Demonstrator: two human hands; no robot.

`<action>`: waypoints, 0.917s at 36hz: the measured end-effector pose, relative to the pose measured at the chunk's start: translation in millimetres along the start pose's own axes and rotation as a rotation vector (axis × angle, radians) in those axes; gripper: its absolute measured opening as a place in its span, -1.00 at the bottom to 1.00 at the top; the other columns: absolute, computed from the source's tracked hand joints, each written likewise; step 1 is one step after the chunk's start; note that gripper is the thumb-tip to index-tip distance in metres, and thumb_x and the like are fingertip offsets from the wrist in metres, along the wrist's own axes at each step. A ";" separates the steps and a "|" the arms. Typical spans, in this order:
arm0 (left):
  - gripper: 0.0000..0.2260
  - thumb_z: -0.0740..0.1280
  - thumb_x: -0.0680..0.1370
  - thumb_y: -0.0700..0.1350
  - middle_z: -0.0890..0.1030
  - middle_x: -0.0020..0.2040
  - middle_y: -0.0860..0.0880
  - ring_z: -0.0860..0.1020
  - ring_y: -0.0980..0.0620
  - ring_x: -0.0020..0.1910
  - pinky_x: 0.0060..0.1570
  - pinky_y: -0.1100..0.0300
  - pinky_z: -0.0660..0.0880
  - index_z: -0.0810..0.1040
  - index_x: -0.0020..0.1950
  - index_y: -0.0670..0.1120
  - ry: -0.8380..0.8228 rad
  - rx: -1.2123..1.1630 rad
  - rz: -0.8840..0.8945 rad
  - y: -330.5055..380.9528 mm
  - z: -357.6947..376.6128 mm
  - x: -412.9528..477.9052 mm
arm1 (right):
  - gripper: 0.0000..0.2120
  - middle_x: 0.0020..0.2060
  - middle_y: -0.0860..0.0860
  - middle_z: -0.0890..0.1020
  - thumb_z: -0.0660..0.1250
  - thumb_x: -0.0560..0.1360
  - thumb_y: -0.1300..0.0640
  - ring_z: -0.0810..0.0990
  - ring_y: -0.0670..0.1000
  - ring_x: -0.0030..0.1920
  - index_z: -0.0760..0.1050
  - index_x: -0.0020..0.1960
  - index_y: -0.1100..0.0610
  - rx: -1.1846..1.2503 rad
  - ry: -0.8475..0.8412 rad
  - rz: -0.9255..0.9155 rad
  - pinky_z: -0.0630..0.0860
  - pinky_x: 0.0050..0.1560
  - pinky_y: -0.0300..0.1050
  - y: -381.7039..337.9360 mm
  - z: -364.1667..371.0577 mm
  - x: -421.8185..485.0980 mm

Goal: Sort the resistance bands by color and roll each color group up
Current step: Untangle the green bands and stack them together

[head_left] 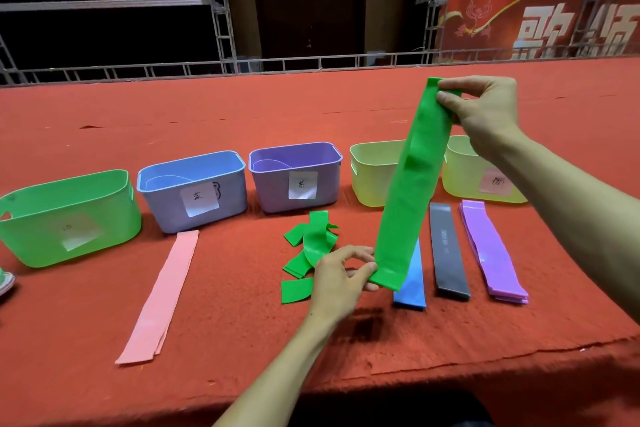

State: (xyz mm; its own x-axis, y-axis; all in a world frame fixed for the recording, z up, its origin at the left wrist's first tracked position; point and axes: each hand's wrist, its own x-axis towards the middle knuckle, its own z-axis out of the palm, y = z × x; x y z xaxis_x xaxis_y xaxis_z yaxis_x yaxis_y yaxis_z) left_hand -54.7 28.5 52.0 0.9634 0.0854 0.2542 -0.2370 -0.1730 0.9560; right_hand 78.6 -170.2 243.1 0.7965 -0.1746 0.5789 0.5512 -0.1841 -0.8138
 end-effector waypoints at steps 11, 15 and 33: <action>-0.82 0.44 0.46 -0.33 0.64 -0.04 0.14 0.66 0.05 -0.31 -0.17 0.06 0.64 0.58 -0.14 -0.06 -0.057 -0.045 -0.021 3.5 7.5 0.7 | -0.87 -0.09 0.10 0.69 0.48 0.41 0.25 0.66 0.02 -0.14 0.67 -0.05 0.12 -0.052 0.038 -0.021 0.64 -0.16 -0.07 -2.6 -5.9 4.6; -0.78 0.45 0.43 -0.38 0.66 -0.04 0.11 0.68 0.07 -0.25 -0.17 0.18 0.62 0.58 -0.10 -0.07 -0.073 -0.126 -0.034 4.9 9.3 -4.8 | -0.86 -0.10 0.07 0.69 0.48 0.41 0.27 0.66 -0.01 -0.15 0.66 -0.05 0.12 -0.052 0.060 -0.018 0.65 -0.14 -0.06 -4.3 -12.6 8.6; -0.76 0.45 0.41 -0.42 0.63 0.07 0.04 0.66 0.06 -0.33 -0.27 0.24 0.60 0.54 -0.16 -0.10 -0.002 -0.188 0.048 13.0 -2.2 -14.3 | -0.86 -0.07 0.13 0.68 0.47 0.42 0.28 0.67 0.02 -0.19 0.65 -0.01 0.19 -0.066 0.091 0.051 0.64 -0.14 -0.11 3.0 -23.9 8.3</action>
State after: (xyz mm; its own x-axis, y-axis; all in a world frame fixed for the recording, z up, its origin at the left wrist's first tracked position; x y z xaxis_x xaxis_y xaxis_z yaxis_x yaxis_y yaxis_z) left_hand -71.8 27.1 61.0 0.9507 0.0798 0.2998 -0.3015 0.0095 0.9534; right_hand 80.9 -195.3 246.6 0.7958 -0.2719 0.5411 0.4901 -0.2359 -0.8392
